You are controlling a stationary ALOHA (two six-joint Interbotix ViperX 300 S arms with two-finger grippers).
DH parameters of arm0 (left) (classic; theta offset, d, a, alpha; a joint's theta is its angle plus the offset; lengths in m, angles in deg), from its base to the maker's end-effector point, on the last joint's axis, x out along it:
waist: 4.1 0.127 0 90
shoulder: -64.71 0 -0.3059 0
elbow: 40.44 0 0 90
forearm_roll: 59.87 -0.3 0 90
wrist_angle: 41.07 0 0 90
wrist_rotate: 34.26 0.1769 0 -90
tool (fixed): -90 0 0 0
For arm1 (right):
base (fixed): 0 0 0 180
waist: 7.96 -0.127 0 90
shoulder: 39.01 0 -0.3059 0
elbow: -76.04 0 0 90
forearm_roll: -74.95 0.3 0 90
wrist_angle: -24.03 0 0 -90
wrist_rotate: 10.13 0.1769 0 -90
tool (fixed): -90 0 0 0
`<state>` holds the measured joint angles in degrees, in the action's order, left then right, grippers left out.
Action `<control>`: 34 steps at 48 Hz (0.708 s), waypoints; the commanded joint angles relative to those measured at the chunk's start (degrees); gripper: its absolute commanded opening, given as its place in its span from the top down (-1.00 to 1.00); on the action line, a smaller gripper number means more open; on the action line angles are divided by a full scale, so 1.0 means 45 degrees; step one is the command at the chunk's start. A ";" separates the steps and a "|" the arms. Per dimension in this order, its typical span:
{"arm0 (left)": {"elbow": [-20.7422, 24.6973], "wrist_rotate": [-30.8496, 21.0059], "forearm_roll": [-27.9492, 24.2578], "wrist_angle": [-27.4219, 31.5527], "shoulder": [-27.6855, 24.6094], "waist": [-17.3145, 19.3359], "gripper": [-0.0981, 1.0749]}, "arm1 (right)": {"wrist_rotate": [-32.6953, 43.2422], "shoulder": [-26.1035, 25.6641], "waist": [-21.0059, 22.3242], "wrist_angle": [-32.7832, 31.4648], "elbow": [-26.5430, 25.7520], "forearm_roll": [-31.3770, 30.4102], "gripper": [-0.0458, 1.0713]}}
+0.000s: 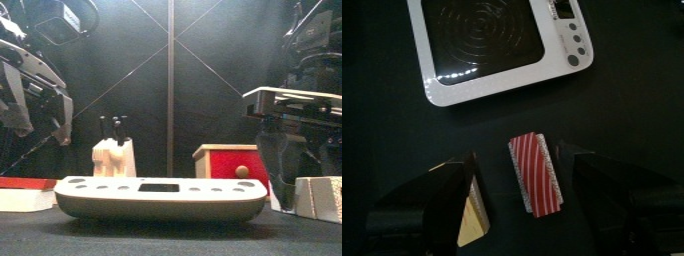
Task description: Grab sushi roll
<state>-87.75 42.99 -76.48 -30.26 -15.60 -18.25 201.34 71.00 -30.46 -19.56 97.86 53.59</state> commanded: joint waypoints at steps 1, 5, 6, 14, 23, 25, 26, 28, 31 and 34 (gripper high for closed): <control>0.0137 0.0020 -0.0039 -0.0059 0.0078 0.0039 -0.83 | 0.0000 -0.0137 0.0039 0.0039 -0.0039 -0.0059 -0.66; 0.0137 0.0000 -0.0039 -0.0059 0.0078 0.0059 -0.83 | 0.0020 -0.0137 0.0039 0.0039 -0.0059 -0.0078 -0.57; 0.0117 0.0000 -0.0039 -0.0059 0.0059 0.0059 -0.83 | 0.0020 -0.0137 0.0039 0.0039 -0.0039 -0.0078 -0.54; 0.0117 0.0000 -0.0020 -0.0098 0.0078 0.0059 -0.83 | 0.0020 -0.0254 0.0059 0.0039 -0.0020 -0.0059 -0.21; 0.0098 -0.0020 0.0000 -0.0098 0.0078 0.0059 -0.83 | 0.0020 -0.0527 0.0059 0.0000 -0.0156 -0.0098 0.00; 0.0098 -0.0020 0.0000 -0.0117 0.0078 0.0059 -0.83 | 0.0020 -0.0566 0.0059 -0.0039 -0.0195 -0.0098 0.01; 0.0098 -0.0020 0.0000 -0.0098 0.0078 0.0059 -0.83 | 0.0020 -0.0586 0.0059 -0.0078 -0.0234 -0.0098 0.01; 0.0098 -0.0020 0.0000 -0.0098 0.0078 0.0059 -0.83 | 0.0020 -0.0605 0.0059 -0.0195 -0.0254 -0.0117 0.01; 0.0078 -0.0020 0.0000 -0.0117 0.0078 0.0059 -0.83 | 0.0020 -0.0645 0.0059 -0.0488 -0.0293 -0.0176 0.01; 0.0078 -0.0020 0.0000 -0.0117 0.0078 0.0059 -0.83 | 0.0039 -0.0684 0.0059 -0.0762 -0.0332 -0.0176 0.01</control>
<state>-88.10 42.90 -76.48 -30.35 -15.69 -18.25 201.34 70.48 -30.28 -21.58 97.60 52.98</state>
